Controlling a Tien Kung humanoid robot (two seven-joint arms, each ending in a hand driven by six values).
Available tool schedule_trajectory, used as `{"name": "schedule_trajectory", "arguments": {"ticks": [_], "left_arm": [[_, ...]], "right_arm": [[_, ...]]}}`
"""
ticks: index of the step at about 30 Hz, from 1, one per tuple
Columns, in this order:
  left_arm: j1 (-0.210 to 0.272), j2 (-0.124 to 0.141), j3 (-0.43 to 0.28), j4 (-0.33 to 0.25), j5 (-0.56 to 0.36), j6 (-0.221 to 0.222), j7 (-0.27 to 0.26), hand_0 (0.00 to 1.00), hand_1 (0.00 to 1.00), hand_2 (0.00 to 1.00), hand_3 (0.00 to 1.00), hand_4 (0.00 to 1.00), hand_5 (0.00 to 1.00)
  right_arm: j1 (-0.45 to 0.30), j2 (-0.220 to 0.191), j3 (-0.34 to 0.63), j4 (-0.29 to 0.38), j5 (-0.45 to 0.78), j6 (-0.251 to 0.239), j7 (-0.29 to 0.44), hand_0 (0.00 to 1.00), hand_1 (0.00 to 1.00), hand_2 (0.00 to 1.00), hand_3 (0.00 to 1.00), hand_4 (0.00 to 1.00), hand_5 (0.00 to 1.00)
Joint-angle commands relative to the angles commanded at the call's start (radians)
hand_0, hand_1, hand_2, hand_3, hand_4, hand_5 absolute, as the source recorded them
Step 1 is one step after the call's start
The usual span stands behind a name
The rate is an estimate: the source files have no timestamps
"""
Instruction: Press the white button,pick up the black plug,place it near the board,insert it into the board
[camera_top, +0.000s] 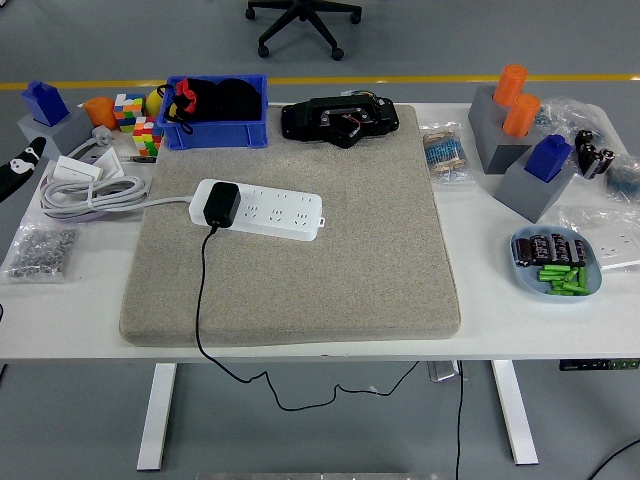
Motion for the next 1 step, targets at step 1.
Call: {"name": "schedule_trajectory", "arguments": {"ticks": [1], "left_arm": [[0.000, 0.000, 0.001, 0.000, 0.000, 0.000, 0.000, 0.969, 0.952, 0.913, 0.866, 0.873, 0.716]], "right_arm": [[0.000, 0.000, 0.000, 0.000, 0.000, 0.000, 0.000, 0.739, 0.684, 0.676, 0.623, 0.673, 0.390]]}}
